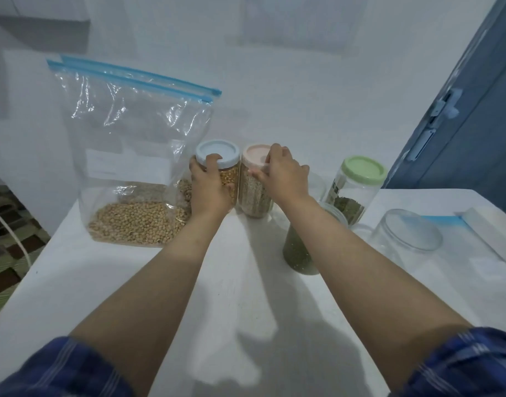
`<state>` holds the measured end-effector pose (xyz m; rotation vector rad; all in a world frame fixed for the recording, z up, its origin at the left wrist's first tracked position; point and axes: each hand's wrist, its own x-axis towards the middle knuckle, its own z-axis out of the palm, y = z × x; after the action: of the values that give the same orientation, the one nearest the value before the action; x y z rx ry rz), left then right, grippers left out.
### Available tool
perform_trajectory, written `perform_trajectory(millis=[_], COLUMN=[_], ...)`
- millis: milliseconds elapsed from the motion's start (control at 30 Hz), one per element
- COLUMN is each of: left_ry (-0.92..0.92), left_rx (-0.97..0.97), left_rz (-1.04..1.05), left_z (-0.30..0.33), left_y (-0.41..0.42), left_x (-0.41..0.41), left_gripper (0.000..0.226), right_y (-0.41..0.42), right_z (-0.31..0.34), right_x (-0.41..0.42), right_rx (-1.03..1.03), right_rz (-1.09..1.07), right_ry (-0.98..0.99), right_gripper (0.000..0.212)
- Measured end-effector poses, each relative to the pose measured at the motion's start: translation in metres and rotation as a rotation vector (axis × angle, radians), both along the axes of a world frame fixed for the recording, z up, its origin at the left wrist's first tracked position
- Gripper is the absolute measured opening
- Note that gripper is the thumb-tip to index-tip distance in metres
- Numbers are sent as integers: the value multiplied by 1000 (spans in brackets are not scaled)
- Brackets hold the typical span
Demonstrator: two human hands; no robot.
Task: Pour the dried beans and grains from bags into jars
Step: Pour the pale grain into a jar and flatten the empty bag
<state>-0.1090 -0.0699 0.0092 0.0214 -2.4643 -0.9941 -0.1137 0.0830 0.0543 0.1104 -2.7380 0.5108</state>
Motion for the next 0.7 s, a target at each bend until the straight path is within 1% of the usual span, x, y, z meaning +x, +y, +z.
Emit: perform_trajectory(millis=[100, 200, 400, 600, 700], left_ry=[-14, -24, -29, -17, -33], left_rx=[16, 23, 26, 19, 11], left_rz=[-15, -32, -22, 0, 0], left_z=[0, 1, -1, -3, 0], left_y=[1, 1, 2, 4, 4], left_x=[-12, -23, -36, -42, -46], left_gripper=[64, 64, 65, 66, 66], right_y=[2, 4, 9, 12, 12], right_z=[0, 0, -7, -7, -5], right_x=[-11, -22, -36, -43, -50], right_rx=[2, -61, -94, -284, -317], right_rz=[-29, -34, -40, 51, 49], right_ry=[-5, -10, -20, 25, 25], right_gripper=[58, 57, 62, 50, 49])
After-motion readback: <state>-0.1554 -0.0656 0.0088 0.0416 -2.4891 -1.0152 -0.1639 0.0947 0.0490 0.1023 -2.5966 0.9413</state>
